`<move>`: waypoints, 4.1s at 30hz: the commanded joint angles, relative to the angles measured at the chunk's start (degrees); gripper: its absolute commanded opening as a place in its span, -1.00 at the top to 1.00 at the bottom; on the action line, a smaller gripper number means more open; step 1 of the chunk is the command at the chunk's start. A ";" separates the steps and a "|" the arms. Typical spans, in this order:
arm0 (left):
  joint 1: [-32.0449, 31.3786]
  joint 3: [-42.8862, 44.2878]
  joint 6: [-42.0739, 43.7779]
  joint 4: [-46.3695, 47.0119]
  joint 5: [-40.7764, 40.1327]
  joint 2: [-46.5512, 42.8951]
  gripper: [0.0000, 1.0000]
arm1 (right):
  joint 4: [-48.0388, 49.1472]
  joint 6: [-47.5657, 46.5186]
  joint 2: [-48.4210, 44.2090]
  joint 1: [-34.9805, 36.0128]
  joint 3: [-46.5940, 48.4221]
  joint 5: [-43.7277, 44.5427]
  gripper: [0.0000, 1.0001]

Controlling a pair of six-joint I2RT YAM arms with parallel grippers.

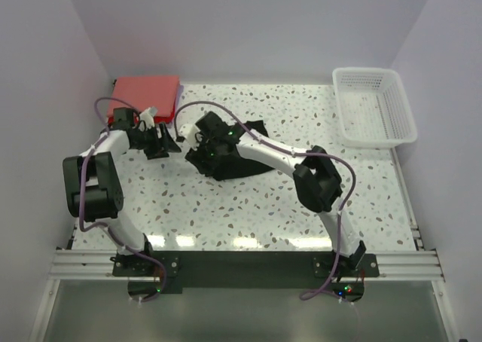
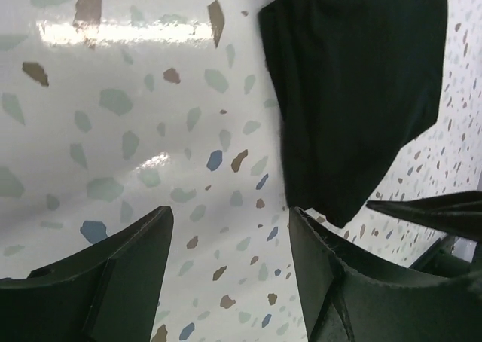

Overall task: Fold and stack the t-shirts
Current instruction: Neatly place the folded tshirt to the corner

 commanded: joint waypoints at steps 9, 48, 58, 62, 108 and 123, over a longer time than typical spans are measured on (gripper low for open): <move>-0.57 -6.67 -6.70 7.10 -5.01 -6.16 -0.55 | -0.19 -9.07 2.92 4.64 -2.57 14.12 -0.27; -16.83 -16.36 -52.48 50.61 -9.48 9.65 -0.81 | 14.83 4.10 -1.93 -2.04 -2.15 2.78 1.00; -20.61 -6.95 -56.27 53.42 -12.13 15.98 -0.33 | 16.68 9.29 1.94 -1.33 3.65 6.39 1.00; -20.52 -4.41 -52.95 51.68 -12.83 16.07 0.10 | 15.81 9.65 1.94 -1.33 4.80 6.57 1.00; -7.60 62.22 11.76 -2.04 -11.34 18.10 1.00 | 1.57 1.12 -14.23 -17.24 -6.89 11.67 -0.97; -5.23 65.65 7.98 -1.95 -9.93 17.74 1.00 | 1.04 1.91 -14.23 -17.24 -6.71 11.84 -0.97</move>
